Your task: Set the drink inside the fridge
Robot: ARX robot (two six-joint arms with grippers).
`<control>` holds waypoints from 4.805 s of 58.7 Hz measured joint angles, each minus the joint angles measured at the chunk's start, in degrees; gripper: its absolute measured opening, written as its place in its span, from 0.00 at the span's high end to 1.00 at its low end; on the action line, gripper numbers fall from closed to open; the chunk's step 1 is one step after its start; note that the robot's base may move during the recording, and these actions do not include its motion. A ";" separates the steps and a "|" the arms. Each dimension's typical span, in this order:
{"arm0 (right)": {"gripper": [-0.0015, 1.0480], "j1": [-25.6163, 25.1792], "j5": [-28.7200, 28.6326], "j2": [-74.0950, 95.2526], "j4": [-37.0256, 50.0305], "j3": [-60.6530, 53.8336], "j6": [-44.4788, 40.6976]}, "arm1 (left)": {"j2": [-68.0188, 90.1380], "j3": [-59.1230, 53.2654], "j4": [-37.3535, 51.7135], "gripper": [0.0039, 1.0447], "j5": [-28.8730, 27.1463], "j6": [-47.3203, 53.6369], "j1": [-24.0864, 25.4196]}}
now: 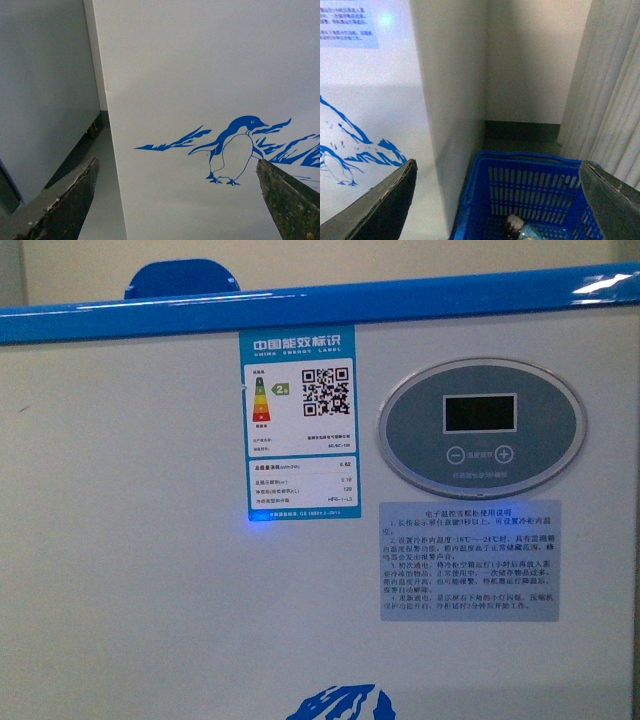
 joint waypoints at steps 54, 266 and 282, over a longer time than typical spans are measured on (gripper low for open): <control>0.07 -7.61 13.92 127.23 22.10 49.94 -48.76 | 0.00 0.00 0.00 0.08 -0.04 0.00 -0.02; 0.62 -11.80 -7.96 24.48 -10.08 35.78 8.26 | 0.00 0.00 0.00 0.08 -0.04 0.00 -0.02; 0.63 -0.70 -0.11 22.56 -9.33 31.93 6.36 | 0.00 0.00 0.00 0.08 -0.04 0.00 0.00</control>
